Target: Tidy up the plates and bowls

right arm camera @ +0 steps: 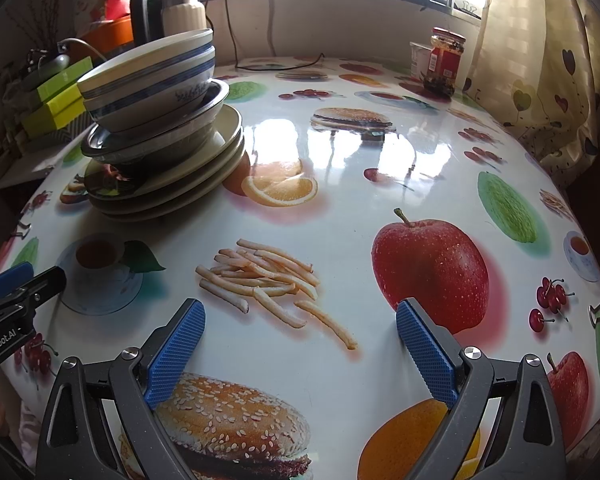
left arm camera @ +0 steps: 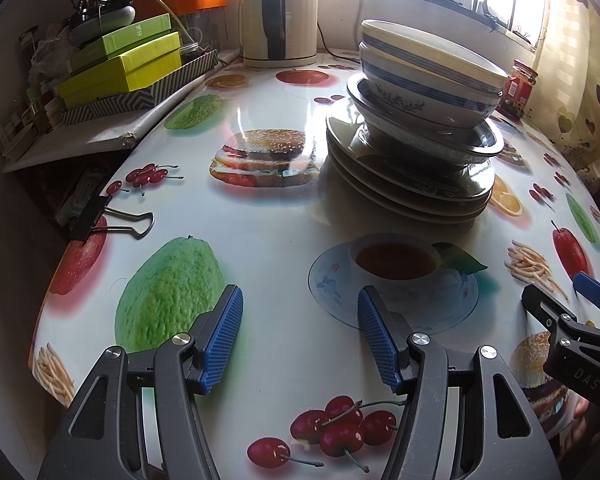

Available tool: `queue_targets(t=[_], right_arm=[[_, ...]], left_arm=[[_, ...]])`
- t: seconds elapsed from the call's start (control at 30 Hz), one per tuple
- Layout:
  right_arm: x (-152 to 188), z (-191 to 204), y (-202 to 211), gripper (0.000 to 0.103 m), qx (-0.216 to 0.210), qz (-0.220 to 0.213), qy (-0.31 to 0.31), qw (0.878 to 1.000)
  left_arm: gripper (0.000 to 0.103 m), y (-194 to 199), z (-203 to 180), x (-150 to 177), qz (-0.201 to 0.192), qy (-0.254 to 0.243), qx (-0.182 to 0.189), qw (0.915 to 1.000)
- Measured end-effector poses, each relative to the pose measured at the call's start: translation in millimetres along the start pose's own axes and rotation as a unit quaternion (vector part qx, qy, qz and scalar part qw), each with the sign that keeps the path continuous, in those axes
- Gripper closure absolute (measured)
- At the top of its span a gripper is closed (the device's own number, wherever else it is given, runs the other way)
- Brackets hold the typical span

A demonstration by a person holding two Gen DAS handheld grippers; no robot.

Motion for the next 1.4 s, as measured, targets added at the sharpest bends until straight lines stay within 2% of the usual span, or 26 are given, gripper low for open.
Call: queue_targets(t=[1.4], right_arm=[[0.1, 0.3, 0.2, 0.006, 0.001, -0.001, 0.000, 1.000]], left_arm=[[0.040, -0.5, 0.1, 0.3, -0.001, 0.000, 0.000, 1.0000]])
Point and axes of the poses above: each gripper's, at about its wrist camera, not at the fingertips, and y roughly against the way its jaws point, z to its left, x to its underside, the point moved 10 cm from there along -y, roughly the way its jaws point, and after that the axes turned 6 degrees about x, right-handed, at the moved point
